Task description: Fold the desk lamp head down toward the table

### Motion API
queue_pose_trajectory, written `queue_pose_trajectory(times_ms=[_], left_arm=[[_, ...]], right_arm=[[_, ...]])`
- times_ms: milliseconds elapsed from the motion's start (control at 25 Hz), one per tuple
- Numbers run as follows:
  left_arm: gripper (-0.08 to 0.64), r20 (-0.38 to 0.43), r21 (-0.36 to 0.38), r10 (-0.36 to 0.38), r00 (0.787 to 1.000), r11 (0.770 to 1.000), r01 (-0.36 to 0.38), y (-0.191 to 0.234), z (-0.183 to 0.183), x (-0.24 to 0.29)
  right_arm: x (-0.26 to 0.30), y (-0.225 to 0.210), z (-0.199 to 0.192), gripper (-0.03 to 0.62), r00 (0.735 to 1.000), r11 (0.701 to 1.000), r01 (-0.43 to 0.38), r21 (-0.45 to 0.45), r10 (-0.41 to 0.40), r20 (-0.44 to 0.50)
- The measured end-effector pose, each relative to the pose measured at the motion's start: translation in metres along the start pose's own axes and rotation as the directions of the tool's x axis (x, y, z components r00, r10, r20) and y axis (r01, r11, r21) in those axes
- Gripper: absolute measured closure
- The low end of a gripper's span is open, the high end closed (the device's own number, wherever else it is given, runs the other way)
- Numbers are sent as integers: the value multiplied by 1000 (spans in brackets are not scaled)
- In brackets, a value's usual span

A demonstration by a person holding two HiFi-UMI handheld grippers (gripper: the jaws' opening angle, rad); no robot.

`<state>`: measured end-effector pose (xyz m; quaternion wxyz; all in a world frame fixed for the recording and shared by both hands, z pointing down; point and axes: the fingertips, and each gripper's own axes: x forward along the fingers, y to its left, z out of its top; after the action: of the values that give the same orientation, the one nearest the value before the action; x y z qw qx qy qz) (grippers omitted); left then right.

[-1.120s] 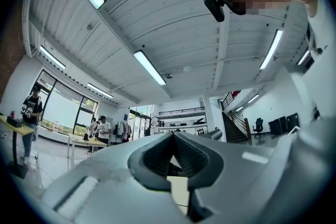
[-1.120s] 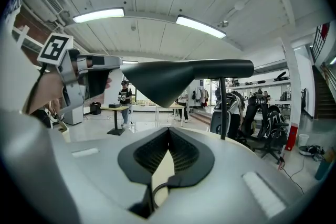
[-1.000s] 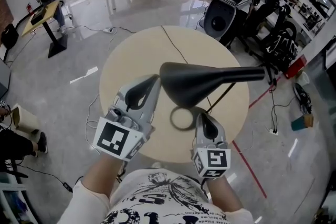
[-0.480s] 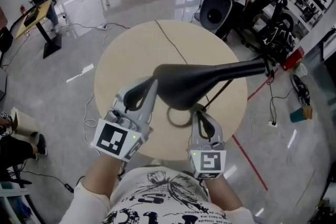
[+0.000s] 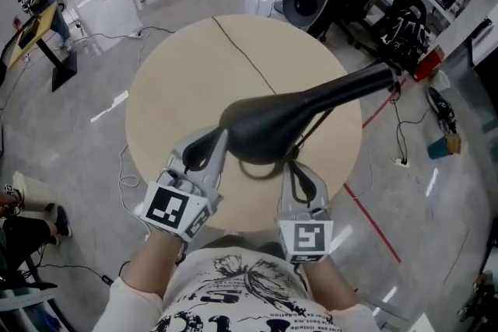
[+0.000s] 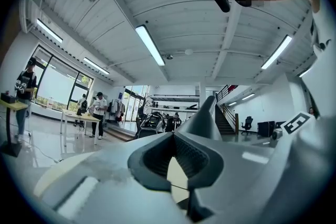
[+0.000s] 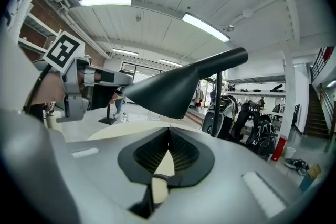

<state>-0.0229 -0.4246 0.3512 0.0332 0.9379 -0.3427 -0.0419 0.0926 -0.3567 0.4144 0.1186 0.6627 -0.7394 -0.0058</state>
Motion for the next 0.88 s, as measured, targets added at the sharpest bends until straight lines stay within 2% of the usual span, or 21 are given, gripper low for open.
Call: queue_pose_trajectory(times_ms=[560, 880], left_arm=[[555, -123, -101, -82, 989, 992, 70, -20, -60, 22], [557, -111, -135, -92, 990, 988, 76, -26, -73, 30]], right_arm=[[-13, -21, -16, 583, 995, 996, 79, 36, -77, -67], [-23, -27, -31, 583, 990, 995, 97, 34, -93, -108]])
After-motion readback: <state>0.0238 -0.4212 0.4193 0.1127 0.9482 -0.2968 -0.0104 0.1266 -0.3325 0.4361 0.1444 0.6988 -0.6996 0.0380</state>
